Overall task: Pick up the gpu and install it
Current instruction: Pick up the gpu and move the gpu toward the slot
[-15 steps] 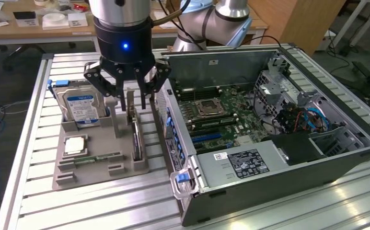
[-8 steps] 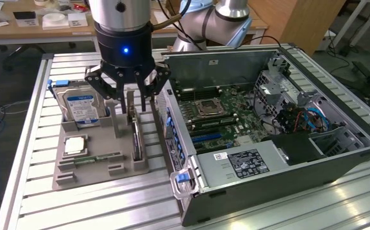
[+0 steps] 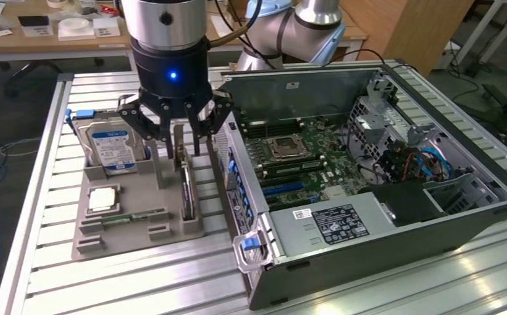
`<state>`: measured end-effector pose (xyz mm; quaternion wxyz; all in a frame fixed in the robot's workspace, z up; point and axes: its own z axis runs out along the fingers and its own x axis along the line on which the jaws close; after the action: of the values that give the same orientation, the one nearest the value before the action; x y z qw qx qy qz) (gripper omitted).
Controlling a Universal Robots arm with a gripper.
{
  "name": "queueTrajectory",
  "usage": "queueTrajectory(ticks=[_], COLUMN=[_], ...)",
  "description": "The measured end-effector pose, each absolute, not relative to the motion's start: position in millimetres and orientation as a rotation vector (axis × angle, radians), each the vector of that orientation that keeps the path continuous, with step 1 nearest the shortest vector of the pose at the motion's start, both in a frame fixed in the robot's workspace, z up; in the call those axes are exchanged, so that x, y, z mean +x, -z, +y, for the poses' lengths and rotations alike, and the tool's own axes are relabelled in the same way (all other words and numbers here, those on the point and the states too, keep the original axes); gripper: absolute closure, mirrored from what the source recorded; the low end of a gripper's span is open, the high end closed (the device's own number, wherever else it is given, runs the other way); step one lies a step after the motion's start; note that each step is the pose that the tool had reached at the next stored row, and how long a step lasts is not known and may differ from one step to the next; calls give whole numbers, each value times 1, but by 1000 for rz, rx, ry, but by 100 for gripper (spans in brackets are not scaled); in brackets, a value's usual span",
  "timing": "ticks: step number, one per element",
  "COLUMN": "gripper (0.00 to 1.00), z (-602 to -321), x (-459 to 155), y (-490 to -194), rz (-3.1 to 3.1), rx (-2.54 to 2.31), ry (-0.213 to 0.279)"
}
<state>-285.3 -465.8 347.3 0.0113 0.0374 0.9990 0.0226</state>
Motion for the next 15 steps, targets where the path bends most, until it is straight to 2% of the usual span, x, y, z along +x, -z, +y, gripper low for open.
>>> queueTrajectory(ticks=[15], gripper=[57], z=[-466], x=[-285], y=[-341], rz=[3116], rx=[117], ry=[-70])
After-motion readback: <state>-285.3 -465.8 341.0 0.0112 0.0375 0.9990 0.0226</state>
